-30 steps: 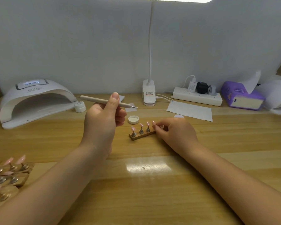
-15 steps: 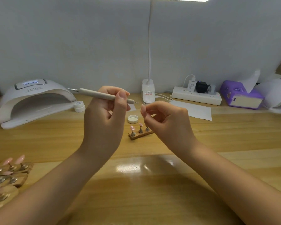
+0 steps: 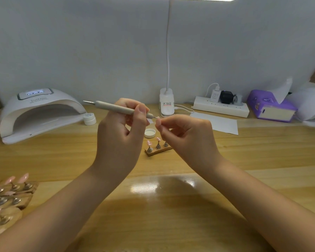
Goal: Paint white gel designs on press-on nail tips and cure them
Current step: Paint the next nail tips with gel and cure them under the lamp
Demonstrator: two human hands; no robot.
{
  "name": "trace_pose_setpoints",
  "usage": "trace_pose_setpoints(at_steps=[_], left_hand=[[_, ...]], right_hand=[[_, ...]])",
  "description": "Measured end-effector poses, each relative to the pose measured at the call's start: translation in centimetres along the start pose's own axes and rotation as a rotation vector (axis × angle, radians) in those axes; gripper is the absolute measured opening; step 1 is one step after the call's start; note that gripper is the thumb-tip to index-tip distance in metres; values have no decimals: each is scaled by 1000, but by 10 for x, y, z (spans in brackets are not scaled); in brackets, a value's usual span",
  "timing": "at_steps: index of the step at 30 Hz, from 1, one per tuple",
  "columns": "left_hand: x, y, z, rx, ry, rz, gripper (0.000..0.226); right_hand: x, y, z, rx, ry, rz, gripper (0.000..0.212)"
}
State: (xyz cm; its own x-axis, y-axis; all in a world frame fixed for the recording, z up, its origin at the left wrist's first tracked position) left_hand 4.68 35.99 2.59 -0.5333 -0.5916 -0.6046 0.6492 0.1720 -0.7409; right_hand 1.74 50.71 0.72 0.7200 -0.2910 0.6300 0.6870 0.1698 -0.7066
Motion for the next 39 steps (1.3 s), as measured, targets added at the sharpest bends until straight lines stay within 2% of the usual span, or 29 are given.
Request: trace_pose_setpoints(at_steps=[14,24,39], left_hand=[[0,1,-2,-1,-7,-5,14],[-7,-2,4,-60,32,-43,13],[-4,0,0,0,-11,-13,15]], right_hand=[[0,0,0,-18,20,21,12],[-2,0,1,-27,15,19,14],[-3,1,0,-23,-2,0,14]])
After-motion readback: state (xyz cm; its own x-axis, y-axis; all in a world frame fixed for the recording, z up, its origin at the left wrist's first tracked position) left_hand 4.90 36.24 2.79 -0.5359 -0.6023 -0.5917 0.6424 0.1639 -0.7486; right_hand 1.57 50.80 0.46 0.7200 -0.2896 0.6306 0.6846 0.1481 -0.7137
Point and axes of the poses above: each hand's wrist, its own y-axis away from the middle knuckle, its own z-axis out of the back of the hand, x = y × z, the point moved 1 cm from there along -y, towards the middle knuckle, and after that the axes turned 11 degrees about -y, right-handed, at the moved point
